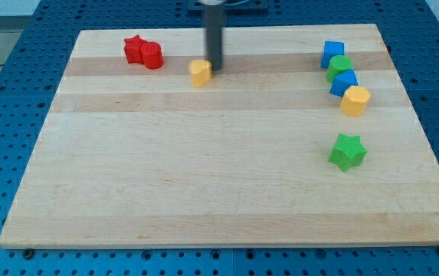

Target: Place the yellow hexagon towards the right of the red circle

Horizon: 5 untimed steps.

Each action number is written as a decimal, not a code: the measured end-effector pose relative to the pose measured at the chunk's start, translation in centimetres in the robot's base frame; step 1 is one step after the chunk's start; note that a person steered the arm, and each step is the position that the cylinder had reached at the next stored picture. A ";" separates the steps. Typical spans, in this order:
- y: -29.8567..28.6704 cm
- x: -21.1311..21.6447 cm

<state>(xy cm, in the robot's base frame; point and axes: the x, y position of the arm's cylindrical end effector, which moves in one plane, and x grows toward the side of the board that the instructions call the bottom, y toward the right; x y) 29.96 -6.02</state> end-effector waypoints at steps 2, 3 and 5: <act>2.2 3.8; -5.6 2.5; -1.7 1.2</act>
<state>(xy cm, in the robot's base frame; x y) 31.16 -7.75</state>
